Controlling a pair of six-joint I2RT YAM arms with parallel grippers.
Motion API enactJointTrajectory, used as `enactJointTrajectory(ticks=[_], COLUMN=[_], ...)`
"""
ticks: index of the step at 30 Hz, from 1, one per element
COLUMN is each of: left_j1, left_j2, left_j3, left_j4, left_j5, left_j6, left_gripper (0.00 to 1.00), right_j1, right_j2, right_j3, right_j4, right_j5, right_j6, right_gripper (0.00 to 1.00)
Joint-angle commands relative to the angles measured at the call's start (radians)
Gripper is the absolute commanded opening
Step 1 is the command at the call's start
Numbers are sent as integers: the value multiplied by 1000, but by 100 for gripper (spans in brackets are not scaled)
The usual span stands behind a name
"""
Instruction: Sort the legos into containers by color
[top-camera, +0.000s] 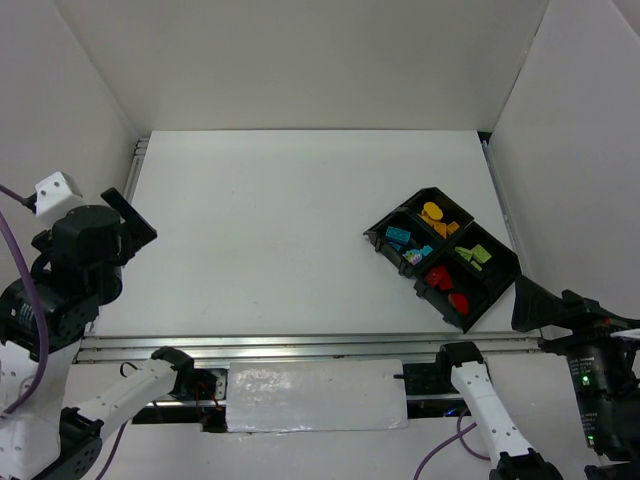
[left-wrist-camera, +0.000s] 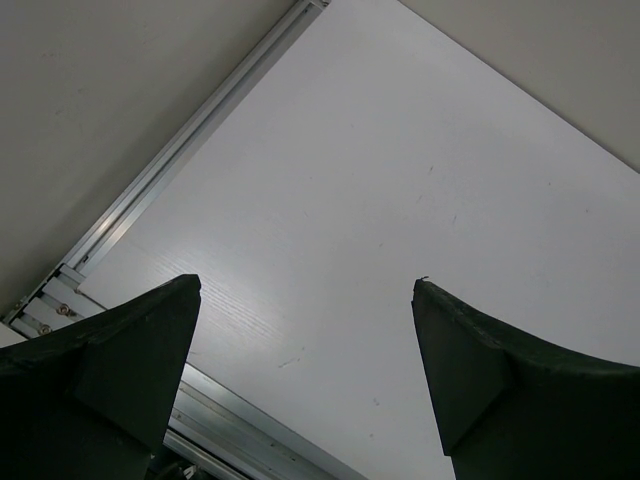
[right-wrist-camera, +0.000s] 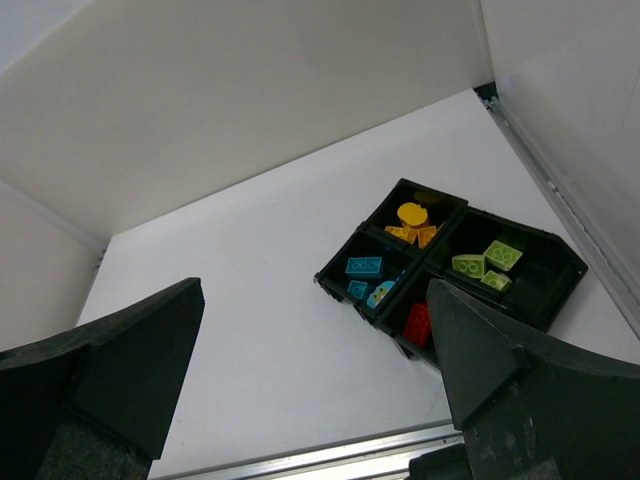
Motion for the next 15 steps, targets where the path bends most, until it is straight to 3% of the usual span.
enactJointTrajectory(ticks=[1, 15], left_j1=[-5, -5], left_j2=[-1, -11], left_j3=[-19, -68], left_j4=[51, 116], left_j5=[-2, 39], left_j6=[25, 59], left_gripper=[99, 100], right_j1=[8, 9], right_j2=[-3, -9], right_j3=[-27, -86], right_j4=[56, 83], right_j5=[1, -10], right_j6=[1, 24], right_gripper=[100, 100])
